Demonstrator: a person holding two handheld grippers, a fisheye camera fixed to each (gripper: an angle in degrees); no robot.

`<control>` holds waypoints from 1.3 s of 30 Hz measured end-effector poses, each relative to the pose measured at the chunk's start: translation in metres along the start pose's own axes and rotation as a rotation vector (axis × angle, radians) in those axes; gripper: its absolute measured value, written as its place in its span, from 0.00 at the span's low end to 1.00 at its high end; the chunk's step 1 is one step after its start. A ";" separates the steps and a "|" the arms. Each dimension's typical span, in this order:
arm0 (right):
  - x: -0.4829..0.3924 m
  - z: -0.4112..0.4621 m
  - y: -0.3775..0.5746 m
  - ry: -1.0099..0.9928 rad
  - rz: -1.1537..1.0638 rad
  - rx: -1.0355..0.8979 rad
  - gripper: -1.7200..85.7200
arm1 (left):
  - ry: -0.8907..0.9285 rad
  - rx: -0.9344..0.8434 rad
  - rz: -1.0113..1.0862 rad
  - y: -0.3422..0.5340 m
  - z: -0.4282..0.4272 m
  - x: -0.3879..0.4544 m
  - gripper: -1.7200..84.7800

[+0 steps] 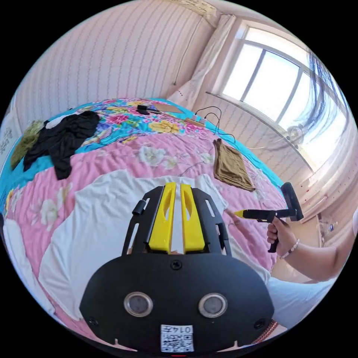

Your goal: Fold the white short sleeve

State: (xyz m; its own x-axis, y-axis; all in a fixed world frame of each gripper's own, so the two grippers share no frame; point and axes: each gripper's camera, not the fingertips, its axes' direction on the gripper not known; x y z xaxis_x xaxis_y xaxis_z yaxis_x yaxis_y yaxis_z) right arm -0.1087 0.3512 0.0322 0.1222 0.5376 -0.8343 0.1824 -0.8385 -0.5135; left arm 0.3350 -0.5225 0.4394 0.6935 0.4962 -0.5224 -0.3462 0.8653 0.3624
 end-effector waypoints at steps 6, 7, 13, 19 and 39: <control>0.042 -0.015 -0.005 -0.160 0.113 0.072 0.12 | 0.047 -0.220 0.160 -0.066 0.127 0.051 0.08; 0.046 -0.015 -0.008 -0.168 0.109 0.073 0.12 | 0.021 -0.259 0.188 -0.070 0.148 0.058 0.08; 0.058 -0.015 -0.019 -0.088 0.062 0.007 0.05 | 0.040 -0.399 0.175 -0.075 0.201 0.054 0.02; 0.051 -0.044 -0.008 -0.119 -0.060 0.071 0.03 | 0.115 -0.185 0.076 -0.059 0.121 0.026 0.01; -0.017 -0.031 0.059 0.028 -0.478 -0.168 0.06 | 0.020 -0.101 -0.283 0.072 0.023 -0.057 0.05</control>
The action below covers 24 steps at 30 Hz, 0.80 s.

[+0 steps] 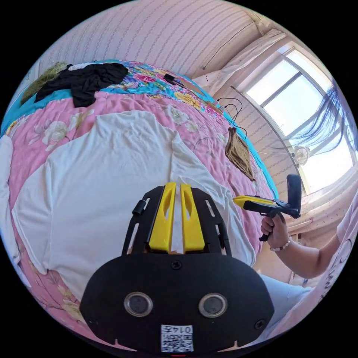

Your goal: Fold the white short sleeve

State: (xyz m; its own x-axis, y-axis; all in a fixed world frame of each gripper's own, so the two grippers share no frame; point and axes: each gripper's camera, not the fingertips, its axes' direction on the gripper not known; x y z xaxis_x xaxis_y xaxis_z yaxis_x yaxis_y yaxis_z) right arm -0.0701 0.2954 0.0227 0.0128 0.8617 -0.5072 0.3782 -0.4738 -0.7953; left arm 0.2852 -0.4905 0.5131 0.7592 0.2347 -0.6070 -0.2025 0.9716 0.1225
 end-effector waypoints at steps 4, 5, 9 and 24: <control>-0.007 0.012 -0.016 0.019 -0.044 -0.020 0.09 | -0.043 -0.124 0.087 -0.027 0.040 0.014 0.08; -0.008 0.020 -0.019 0.018 -0.052 -0.051 0.09 | -0.060 -0.139 0.095 -0.028 0.046 0.015 0.08; -0.008 0.036 -0.019 0.020 -0.055 -0.122 0.09 | -0.110 -0.206 0.107 -0.026 0.055 0.015 0.02; -0.007 0.006 -0.023 0.026 -0.043 -0.012 0.08 | -0.087 -0.074 0.099 -0.047 0.003 -0.013 0.02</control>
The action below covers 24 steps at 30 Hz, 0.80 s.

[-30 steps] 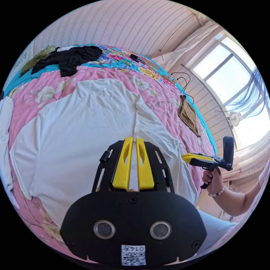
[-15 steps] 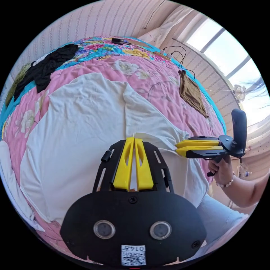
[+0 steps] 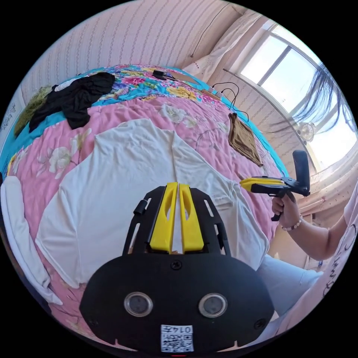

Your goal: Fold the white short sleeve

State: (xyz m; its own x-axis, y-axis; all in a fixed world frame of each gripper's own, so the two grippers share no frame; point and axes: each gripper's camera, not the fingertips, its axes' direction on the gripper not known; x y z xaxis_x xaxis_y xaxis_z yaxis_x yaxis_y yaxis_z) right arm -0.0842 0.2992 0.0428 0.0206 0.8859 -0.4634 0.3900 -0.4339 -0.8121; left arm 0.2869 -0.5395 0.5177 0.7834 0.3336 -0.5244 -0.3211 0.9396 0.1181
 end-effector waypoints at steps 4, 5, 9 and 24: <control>0.008 0.017 -0.015 0.073 0.055 -0.035 0.11 | 0.055 0.045 -0.071 -0.052 0.040 -0.018 0.11; 0.010 0.026 -0.018 0.057 0.058 -0.060 0.11 | 0.049 0.028 -0.084 -0.058 0.047 -0.021 0.11; 0.015 0.042 -0.022 0.085 0.097 -0.092 0.09 | 0.131 -0.149 -0.102 -0.080 0.089 -0.030 0.05; 0.015 0.035 -0.029 0.031 0.201 0.045 0.04 | 0.191 -0.091 0.043 -0.122 0.065 -0.009 0.01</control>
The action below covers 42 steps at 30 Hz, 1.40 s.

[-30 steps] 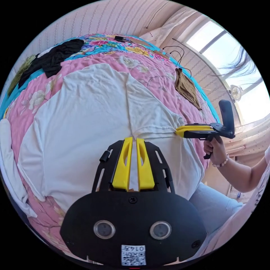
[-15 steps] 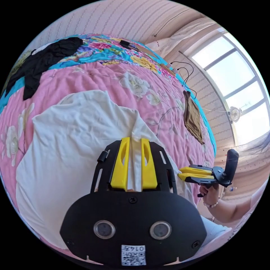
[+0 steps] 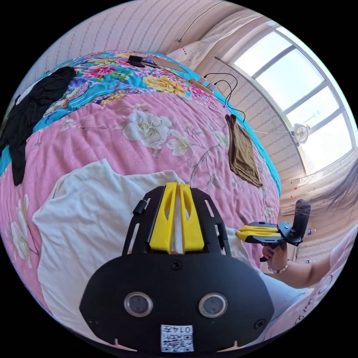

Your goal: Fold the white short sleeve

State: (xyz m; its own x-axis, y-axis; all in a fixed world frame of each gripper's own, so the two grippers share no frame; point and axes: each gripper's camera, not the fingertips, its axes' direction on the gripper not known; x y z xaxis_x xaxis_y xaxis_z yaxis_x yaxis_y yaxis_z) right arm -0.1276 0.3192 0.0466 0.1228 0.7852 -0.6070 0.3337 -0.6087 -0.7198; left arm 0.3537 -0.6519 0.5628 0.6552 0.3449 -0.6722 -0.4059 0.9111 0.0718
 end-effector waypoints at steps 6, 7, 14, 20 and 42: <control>-0.007 0.011 -0.007 0.046 0.029 0.011 0.04 | -0.031 -0.041 -0.017 -0.016 0.023 -0.006 0.06; -0.006 0.020 -0.009 0.058 0.043 -0.010 0.04 | -0.026 -0.044 -0.026 -0.015 0.021 -0.006 0.07; -0.017 0.025 -0.014 0.030 0.066 -0.006 0.04 | -0.133 0.092 -0.015 0.039 -0.100 0.000 0.11; -0.044 0.013 -0.018 0.085 0.004 0.000 0.05 | -0.359 0.238 -0.311 0.183 -0.194 -0.013 0.10; -0.420 0.297 -0.080 -0.037 -0.755 -0.397 0.11 | -0.562 0.289 -0.687 0.391 -0.256 -0.063 0.09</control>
State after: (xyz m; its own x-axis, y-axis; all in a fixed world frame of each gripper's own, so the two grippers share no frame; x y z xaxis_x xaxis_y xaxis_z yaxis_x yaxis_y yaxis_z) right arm -0.4839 0.0047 0.2589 -0.2928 0.9558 -0.0274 0.6175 0.1671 -0.7686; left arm -0.0092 -0.3753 0.4448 0.9355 -0.3007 -0.1853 0.3098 0.9505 0.0217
